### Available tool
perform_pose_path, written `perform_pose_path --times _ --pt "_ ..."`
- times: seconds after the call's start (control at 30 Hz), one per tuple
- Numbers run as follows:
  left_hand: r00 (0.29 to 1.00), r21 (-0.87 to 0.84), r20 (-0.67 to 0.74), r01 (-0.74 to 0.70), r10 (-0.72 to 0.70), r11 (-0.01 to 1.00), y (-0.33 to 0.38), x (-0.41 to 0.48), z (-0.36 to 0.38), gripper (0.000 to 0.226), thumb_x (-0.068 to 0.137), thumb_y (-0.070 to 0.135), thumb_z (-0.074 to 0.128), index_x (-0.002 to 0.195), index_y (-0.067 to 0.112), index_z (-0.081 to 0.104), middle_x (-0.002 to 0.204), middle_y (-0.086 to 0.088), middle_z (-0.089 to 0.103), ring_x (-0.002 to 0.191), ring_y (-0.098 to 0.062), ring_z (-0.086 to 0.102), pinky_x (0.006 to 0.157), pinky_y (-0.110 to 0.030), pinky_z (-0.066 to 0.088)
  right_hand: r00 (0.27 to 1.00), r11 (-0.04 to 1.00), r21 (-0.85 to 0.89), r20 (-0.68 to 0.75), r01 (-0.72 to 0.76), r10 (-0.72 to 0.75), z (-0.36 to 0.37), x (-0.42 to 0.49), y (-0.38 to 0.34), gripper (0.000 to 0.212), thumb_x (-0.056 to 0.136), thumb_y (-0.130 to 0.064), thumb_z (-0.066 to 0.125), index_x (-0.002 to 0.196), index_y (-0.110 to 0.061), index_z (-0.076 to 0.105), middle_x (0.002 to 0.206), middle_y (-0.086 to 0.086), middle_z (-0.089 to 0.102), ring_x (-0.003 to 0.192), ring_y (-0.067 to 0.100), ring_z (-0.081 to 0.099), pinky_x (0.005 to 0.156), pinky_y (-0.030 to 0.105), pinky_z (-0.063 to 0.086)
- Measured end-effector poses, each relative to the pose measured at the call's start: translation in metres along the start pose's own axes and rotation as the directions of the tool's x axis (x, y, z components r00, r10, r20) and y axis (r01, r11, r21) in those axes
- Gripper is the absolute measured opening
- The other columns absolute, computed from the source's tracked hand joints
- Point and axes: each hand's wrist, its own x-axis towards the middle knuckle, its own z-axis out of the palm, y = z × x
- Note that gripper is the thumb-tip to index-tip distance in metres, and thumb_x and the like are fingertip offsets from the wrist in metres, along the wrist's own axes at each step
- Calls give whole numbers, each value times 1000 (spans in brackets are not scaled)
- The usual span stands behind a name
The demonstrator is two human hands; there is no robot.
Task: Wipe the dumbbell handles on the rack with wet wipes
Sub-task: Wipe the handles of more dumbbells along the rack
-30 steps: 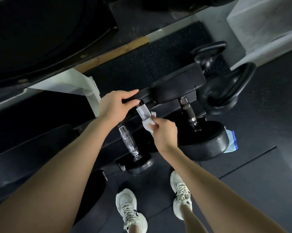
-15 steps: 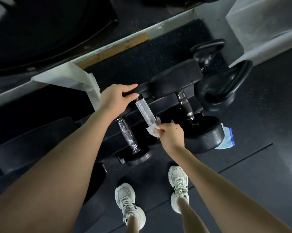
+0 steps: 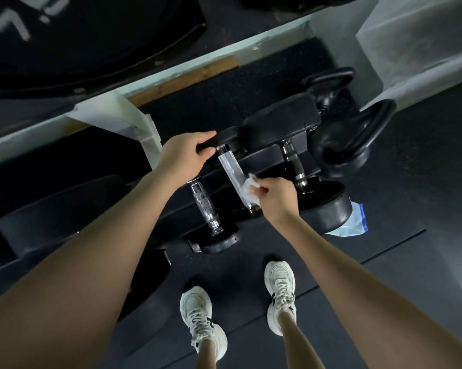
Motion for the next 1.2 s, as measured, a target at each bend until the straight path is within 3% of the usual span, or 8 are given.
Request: perform_pose_path --times 0.13,0.27,0.4,0.6,0.87,1.03,1.13,1.2 --pt "997 102 -51 57 -52 993 -24 -23 -12 41 94 35 53 132 20 53 131 0 58 121 -19 53 89 -26 41 986 988 57 -92 145 -140 11 -35 -19 33 94 -16 53 126 -17 60 76 5 67 70 16 59 65 18 40" --pt "991 63 39 127 -130 990 -47 -37 -12 43 90 35 59 130 21 55 129 -2 59 119 -19 54 93 -29 42 983 982 32 -23 185 -184 48 -49 -32 34 95 -17 52 129 -21 58 58 -11 48 48 3 38 55 18 32" --pt "993 20 48 109 -110 994 -59 -40 -6 40 89 29 62 128 25 57 126 -2 60 114 -18 56 92 -27 43 994 990 92 -30 103 -101 85 -34 -47 36 98 -19 45 133 -21 53 97 7 71 86 19 64 75 27 47" --pt "998 -99 28 56 -53 994 -75 -34 9 43 88 19 64 130 22 55 132 2 56 121 -14 52 98 -17 35 995 998 53 -95 43 -38 128 1 -59 42 100 -23 41 142 -15 41 104 10 69 94 25 64 79 33 51" --pt "1000 -134 -1 27 -27 991 -78 -32 9 39 88 15 64 126 21 59 125 2 60 115 -12 54 93 -12 34 1000 941 -337 -9 8 -12 132 -31 -14 44 100 -19 38 144 -14 32 102 9 68 95 26 63 65 27 34" --pt "1000 -117 -23 15 -18 993 -81 -31 12 38 88 17 64 125 23 60 122 6 61 111 -8 55 89 -10 33 996 986 -157 -67 55 -66 127 -7 -41 22 97 -20 45 103 -8 61 90 9 70 84 27 64 65 29 40" --pt "998 -94 -56 -2 -4 996 -85 -32 14 38 87 19 65 124 23 61 121 7 62 110 -7 56 88 -9 34 988 998 -40 -140 54 -59 132 2 -52 24 97 -22 46 106 -4 60 91 11 70 88 28 65 72 32 48" --pt "998 -104 -63 -9 2 995 -85 -33 14 37 86 20 66 123 23 61 121 6 62 111 -8 57 90 -12 36 991 999 -20 -120 49 -51 133 -5 -47 34 98 -20 42 130 -10 51 98 12 70 93 28 65 77 34 51"
